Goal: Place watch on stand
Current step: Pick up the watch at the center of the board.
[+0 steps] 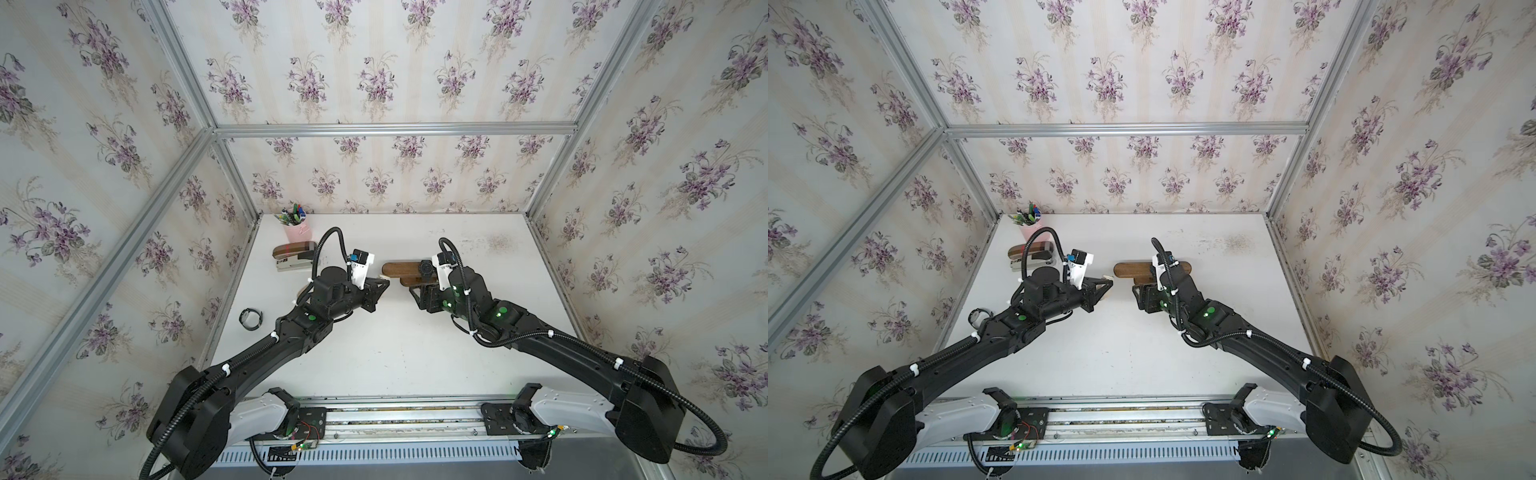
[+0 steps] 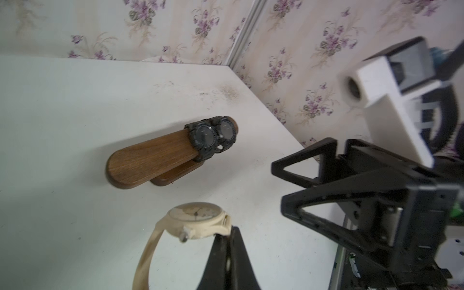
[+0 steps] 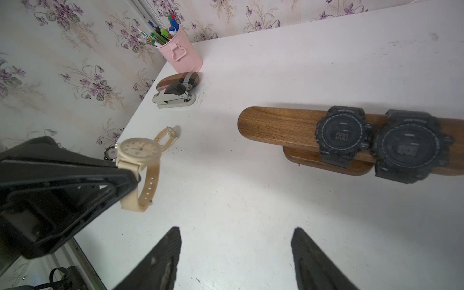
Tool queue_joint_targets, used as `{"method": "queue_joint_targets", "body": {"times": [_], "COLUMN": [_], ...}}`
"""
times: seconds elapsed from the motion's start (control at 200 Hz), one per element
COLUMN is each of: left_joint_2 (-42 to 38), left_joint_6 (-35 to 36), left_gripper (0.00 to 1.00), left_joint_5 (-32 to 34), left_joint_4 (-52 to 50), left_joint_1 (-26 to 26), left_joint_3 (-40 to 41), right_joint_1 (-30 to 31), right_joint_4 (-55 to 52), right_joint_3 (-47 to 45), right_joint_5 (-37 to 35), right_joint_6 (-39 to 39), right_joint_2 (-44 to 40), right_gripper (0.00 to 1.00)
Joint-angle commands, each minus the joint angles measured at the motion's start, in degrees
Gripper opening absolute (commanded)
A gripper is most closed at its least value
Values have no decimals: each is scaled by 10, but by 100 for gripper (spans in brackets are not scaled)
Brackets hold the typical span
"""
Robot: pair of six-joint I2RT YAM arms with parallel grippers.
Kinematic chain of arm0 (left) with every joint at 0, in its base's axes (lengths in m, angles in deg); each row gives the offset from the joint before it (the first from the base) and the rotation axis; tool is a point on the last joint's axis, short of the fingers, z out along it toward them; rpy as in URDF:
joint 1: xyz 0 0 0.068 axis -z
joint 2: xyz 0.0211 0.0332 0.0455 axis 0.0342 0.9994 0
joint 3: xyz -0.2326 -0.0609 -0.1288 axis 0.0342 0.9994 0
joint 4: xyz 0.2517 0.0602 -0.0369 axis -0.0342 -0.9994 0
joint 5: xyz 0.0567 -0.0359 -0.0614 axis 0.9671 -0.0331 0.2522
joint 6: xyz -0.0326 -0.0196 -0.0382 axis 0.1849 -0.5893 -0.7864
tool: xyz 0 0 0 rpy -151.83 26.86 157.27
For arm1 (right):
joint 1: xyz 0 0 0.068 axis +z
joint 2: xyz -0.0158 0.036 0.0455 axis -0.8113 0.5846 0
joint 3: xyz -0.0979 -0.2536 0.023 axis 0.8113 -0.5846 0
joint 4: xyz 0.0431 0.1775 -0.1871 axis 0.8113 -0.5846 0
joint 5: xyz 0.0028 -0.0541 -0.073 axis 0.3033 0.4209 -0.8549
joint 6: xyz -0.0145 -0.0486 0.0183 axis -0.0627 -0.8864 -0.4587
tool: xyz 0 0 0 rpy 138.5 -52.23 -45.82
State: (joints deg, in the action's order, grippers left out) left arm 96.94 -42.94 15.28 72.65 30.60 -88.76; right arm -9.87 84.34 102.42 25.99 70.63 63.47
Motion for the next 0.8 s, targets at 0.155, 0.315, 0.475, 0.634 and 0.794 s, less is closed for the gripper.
{"method": "queue_joint_targets", "body": {"times": [0.155, 0.315, 0.475, 0.634, 0.794], "left_joint_2": [-22, -24, -9, 12, 18], "left_joint_6": [37, 19, 1, -48, -65], "left_gripper": [3, 3, 2, 2, 3], "left_joint_5": [-71, -111, -143, -188, -213], "left_joint_4": [163, 231, 279, 367, 403], "left_joint_1": [24, 29, 33, 35, 42], "left_joint_3": [28, 46, 47, 54, 57], "right_joint_1": [2, 2, 8, 10, 23], "right_joint_4": [79, 182, 292, 338, 393], "right_joint_3": [-34, -78, -136, -166, -194], "right_joint_5": [26, 95, 132, 148, 155], "right_joint_6": [5, -15, -30, -31, -31], "right_joint_2": [-9, -34, -75, -99, -117], "right_gripper": [70, 69, 67, 64, 62]}}
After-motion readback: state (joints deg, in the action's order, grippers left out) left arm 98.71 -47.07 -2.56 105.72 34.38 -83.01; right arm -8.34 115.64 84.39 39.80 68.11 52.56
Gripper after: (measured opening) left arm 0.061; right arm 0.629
